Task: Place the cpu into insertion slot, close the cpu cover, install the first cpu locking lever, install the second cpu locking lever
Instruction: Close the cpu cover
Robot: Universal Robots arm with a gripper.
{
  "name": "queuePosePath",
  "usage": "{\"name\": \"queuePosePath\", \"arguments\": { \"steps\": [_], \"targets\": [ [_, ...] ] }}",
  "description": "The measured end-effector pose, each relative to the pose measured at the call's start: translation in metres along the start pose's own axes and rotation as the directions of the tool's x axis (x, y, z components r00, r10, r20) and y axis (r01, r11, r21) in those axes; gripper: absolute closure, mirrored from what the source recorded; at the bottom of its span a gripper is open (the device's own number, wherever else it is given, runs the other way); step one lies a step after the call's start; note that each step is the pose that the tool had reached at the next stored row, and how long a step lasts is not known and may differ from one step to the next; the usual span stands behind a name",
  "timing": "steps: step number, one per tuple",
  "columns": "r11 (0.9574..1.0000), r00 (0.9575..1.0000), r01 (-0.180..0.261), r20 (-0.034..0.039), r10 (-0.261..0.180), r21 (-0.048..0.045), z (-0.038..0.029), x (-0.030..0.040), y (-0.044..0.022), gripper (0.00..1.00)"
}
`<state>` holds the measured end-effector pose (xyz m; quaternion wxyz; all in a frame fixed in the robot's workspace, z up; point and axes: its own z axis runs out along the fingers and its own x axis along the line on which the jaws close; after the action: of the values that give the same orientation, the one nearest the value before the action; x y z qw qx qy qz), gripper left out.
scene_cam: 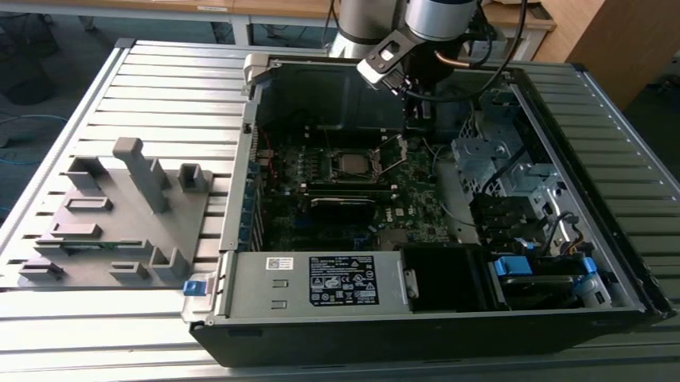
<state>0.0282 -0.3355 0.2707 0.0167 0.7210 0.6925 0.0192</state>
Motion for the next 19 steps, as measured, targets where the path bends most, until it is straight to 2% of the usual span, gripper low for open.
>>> {"name": "queuePosePath", "arguments": {
  "steps": [14, 17, 19],
  "targets": [
    [1.0, 1.0, 0.0, -0.0003, 0.0, 0.0002, 0.0027, 0.0016, 0.0167, 0.9],
    [1.0, 1.0, 0.0, 0.0008, 0.0, 0.0003, 0.0043, 0.002, 0.0183, 0.9],
    [1.0, 1.0, 0.0, 0.0043, 0.0, 0.0005, 0.006, 0.0022, 0.0189, 0.9]
  ]
}}
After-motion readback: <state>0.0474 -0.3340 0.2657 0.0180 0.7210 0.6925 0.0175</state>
